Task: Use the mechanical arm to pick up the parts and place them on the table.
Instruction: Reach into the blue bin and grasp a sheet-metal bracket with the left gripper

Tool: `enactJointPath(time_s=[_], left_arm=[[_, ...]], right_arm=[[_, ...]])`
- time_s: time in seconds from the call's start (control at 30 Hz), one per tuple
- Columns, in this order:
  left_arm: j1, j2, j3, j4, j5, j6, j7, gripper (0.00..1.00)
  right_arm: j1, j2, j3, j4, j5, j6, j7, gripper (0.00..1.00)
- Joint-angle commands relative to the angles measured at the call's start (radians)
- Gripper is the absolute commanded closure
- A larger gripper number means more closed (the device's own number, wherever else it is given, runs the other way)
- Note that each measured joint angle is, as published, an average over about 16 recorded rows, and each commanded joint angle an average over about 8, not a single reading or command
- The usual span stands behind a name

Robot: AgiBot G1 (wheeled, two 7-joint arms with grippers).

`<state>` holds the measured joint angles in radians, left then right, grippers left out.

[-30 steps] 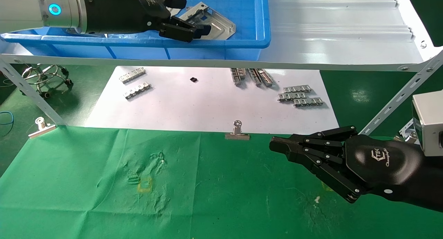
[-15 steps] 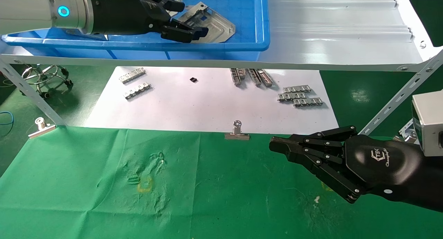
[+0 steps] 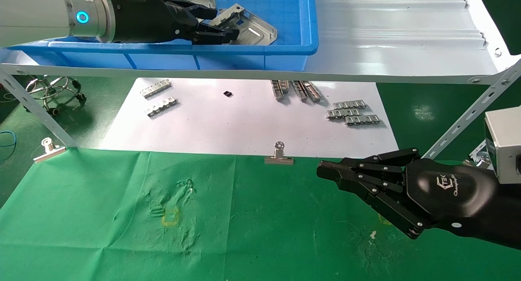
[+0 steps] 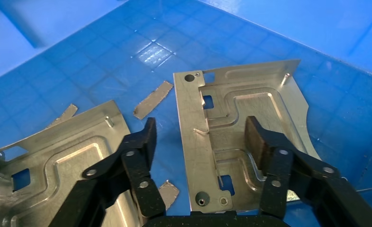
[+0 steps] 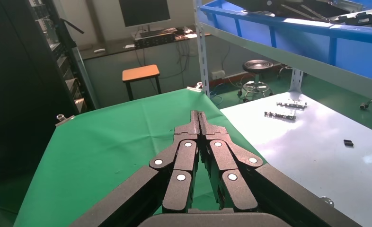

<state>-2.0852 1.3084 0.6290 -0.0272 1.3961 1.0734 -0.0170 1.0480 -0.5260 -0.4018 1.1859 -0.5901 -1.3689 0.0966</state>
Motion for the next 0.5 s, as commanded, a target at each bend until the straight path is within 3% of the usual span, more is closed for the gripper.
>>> enactJointPath(time_s=[0.03, 0.5], left_arm=[[0.0, 0.001, 0.0, 0.004, 0.0, -0.004, 0.003, 1.0], [-0.006, -0.004, -0.002, 0.015, -0.003, -0.004, 0.009, 1.0]], right_arm=[[0.0, 0.0, 0.0, 0.0, 0.0, 0.0, 0.0, 1.0], [0.0, 0.0, 0.0, 0.0, 0.0, 0.0, 0.0, 1.0]])
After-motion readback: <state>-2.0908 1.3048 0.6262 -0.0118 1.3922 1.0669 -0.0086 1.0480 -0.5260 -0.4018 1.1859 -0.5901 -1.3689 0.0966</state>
